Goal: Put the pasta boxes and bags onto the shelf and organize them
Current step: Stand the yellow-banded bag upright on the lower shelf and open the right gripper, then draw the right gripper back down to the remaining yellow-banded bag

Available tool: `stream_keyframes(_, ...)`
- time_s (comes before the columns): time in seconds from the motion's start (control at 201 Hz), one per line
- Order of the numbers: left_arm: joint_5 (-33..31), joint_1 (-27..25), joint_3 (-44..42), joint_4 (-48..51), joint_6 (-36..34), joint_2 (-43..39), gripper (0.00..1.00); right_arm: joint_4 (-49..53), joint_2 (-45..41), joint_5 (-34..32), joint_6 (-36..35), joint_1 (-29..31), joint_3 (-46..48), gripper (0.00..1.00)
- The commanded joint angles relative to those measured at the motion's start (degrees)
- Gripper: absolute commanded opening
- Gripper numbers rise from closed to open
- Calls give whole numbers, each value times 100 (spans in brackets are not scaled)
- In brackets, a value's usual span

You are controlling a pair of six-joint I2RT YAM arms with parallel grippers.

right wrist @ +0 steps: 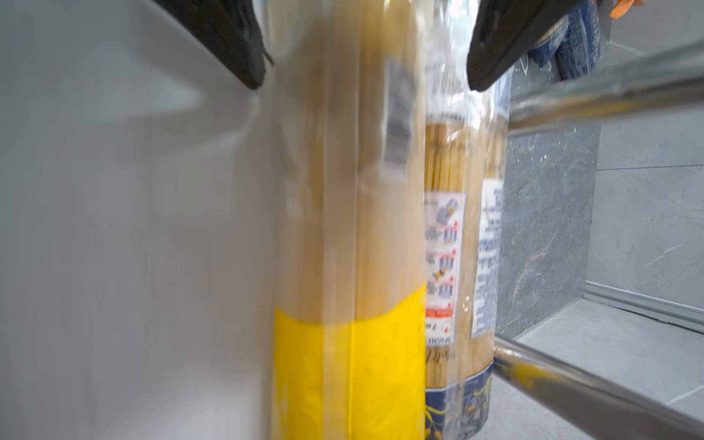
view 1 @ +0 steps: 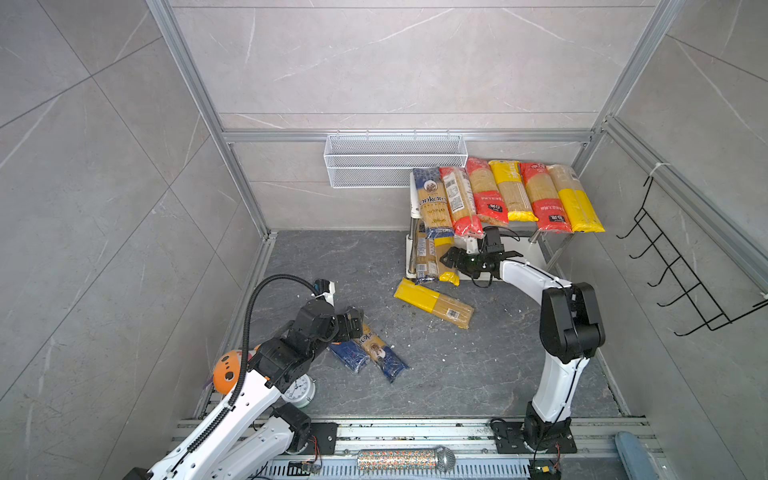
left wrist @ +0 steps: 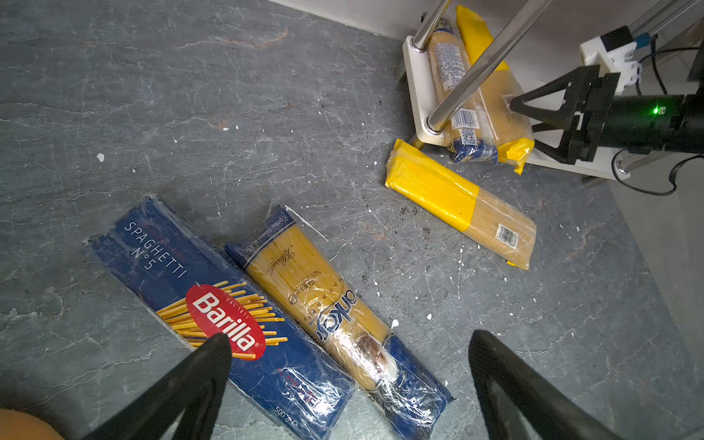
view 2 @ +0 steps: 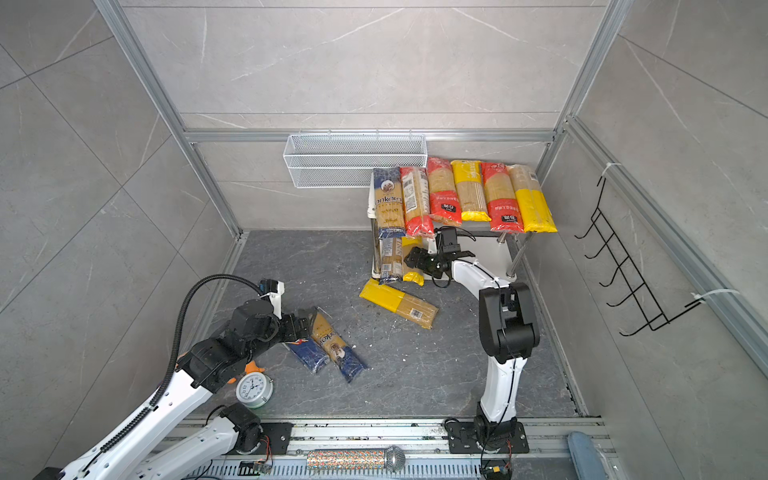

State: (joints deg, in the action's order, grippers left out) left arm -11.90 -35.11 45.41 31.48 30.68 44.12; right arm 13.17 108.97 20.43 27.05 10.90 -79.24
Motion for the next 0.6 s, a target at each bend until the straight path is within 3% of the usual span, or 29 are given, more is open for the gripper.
stream_keyframes(0.0,-25,8,-12,60,107,-280,100,17,-708,-241,-181,-8,495,86)
stream_keyframes(0.279,245,11,-229,264,388,-754,100,206,-2049,-120,-233,38,2096,88)
stream_keyframes(0.329,315,8,-275,295,443,-802,100,251,-2277,-191,-252,93,2371,100)
stream_keyframes(0.592,412,5,-579,366,700,-1310,100,284,-2754,-359,-487,231,3211,100)
